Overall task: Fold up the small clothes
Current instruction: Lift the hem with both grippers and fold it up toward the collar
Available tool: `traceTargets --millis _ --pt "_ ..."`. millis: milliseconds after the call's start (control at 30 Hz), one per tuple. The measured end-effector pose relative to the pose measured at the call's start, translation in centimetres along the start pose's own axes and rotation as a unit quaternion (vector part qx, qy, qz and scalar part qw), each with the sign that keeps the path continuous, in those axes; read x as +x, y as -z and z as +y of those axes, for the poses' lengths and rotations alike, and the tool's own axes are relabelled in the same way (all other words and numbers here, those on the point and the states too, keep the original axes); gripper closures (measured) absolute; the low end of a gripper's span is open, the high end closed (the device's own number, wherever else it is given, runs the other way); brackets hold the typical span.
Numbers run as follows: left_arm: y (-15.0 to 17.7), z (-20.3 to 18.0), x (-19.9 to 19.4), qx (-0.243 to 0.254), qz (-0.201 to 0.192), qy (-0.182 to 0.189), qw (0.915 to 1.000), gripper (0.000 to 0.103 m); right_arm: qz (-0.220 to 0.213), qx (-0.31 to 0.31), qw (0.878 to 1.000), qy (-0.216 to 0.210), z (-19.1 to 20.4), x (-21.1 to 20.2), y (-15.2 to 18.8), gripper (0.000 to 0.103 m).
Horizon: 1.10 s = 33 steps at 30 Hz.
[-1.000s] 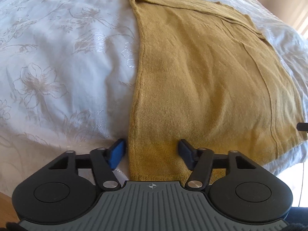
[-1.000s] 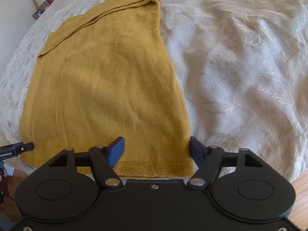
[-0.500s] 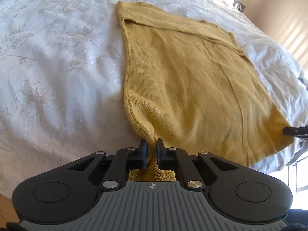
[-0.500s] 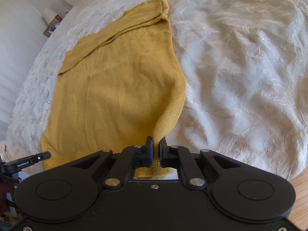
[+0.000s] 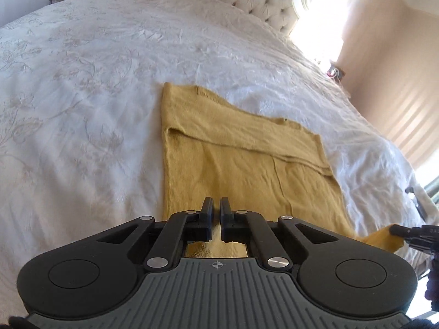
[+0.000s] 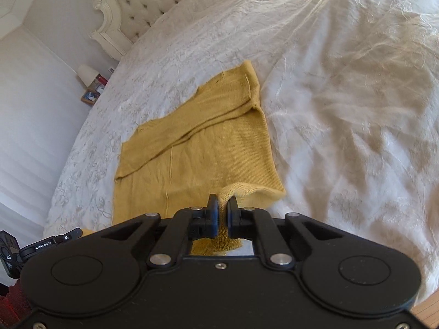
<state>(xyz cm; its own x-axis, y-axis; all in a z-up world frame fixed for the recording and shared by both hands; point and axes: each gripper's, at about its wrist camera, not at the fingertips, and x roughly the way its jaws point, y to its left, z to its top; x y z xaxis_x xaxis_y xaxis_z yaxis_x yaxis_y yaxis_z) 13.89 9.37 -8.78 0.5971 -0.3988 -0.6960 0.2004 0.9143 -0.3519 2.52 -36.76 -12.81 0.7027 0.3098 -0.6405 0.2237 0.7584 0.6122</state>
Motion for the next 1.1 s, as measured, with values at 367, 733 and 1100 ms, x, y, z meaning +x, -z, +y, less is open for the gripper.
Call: traceTargets --millis 367,733,1100 --pt "-2.4 0.7 3.5 -0.01 0.034 -0.04 0.9986 0.07 0.029 -0.024 0.999 -0.006 0.5 5.5 -5.5 0.09" --pt "6.3 1.7 1.1 -0.059 0.096 -0.064 0.9915 0.037 0.055 -0.032 0.998 0.001 0.7 6.6 -4.8 0.09" --pt "7.7 0.5 3.2 -0.036 0.11 -0.025 0.9929 0.044 0.055 -0.036 0.998 0.019 0.3 5.8 -3.2 0.089"
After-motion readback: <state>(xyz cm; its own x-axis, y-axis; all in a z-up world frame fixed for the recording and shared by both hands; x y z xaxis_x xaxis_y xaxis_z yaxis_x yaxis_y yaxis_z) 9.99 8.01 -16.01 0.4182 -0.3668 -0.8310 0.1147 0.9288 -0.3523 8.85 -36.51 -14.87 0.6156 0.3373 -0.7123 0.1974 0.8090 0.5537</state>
